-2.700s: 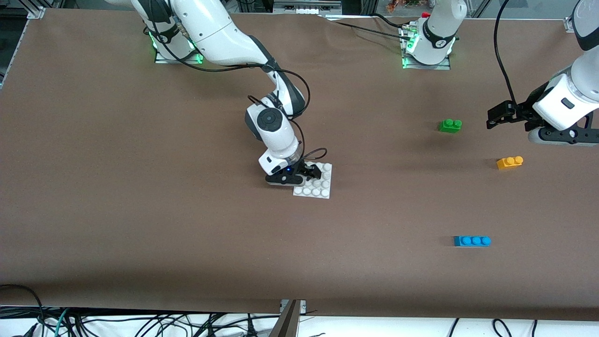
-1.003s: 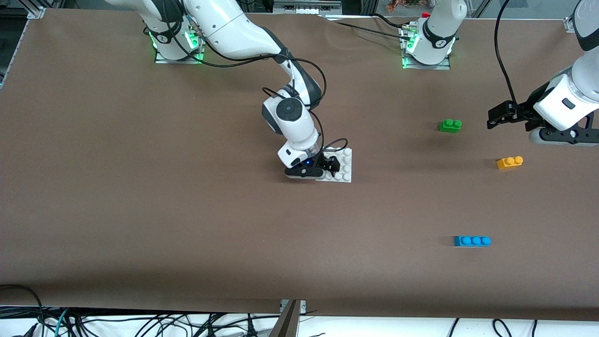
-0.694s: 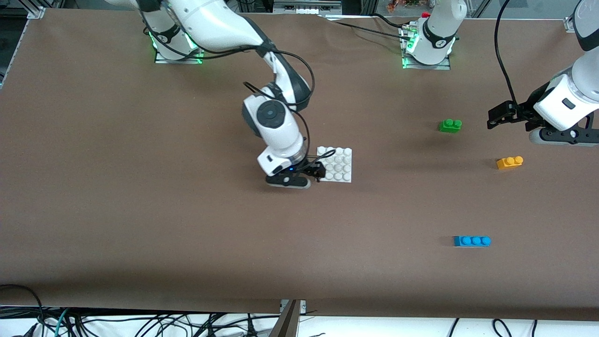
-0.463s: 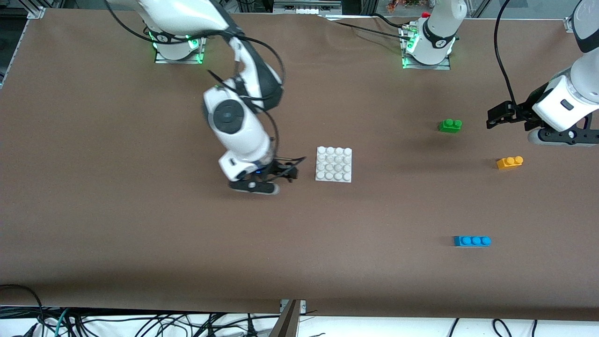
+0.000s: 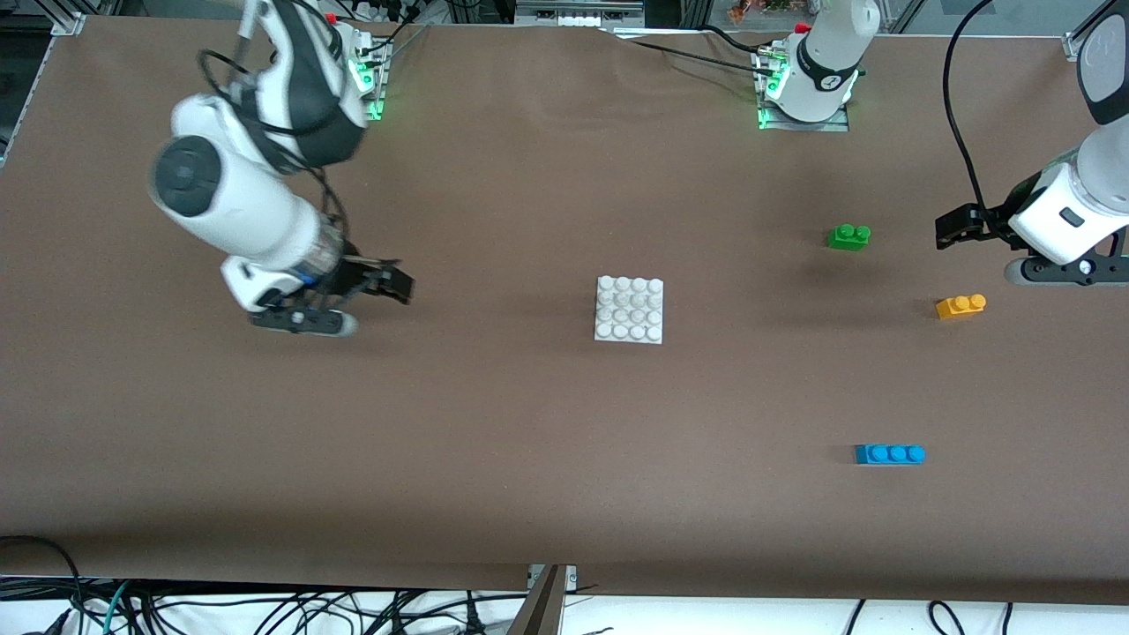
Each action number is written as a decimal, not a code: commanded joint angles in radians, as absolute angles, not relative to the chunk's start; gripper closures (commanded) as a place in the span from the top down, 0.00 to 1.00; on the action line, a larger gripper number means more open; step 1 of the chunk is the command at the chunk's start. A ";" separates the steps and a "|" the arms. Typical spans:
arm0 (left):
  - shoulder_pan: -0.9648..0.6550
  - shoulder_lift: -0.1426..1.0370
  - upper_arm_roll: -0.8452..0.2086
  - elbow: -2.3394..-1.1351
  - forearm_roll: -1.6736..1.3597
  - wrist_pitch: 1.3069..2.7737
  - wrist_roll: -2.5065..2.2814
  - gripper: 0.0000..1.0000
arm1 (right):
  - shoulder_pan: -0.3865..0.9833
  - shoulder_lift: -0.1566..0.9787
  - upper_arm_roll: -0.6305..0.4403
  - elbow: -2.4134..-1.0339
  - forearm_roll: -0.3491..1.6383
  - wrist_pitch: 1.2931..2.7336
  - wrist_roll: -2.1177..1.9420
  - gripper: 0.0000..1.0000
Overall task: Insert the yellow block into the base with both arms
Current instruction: 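Withdraw the right gripper while the left gripper reaches the yellow block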
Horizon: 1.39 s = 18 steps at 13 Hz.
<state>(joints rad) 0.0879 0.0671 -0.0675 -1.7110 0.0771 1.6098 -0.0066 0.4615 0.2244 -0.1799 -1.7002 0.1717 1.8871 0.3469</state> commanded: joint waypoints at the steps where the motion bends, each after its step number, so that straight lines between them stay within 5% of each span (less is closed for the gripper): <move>1: 0.097 0.086 -0.032 -1.712 0.092 1.618 0.005 1.00 | 0.361 0.118 -0.156 -1.740 0.124 1.772 0.269 1.00; 5: 0.121 0.135 0.037 -1.713 0.094 1.724 0.061 1.00 | 0.227 0.057 -0.150 -1.689 0.091 1.632 0.108 1.00; 8: 0.126 0.211 0.113 -1.723 0.092 1.845 0.156 1.00 | 0.097 0.034 -0.036 -1.649 0.032 1.568 0.081 1.00; 18: 0.187 0.373 0.153 -1.856 0.032 2.104 0.164 1.00 | 0.089 0.040 -0.057 -1.603 0.021 1.552 0.072 1.00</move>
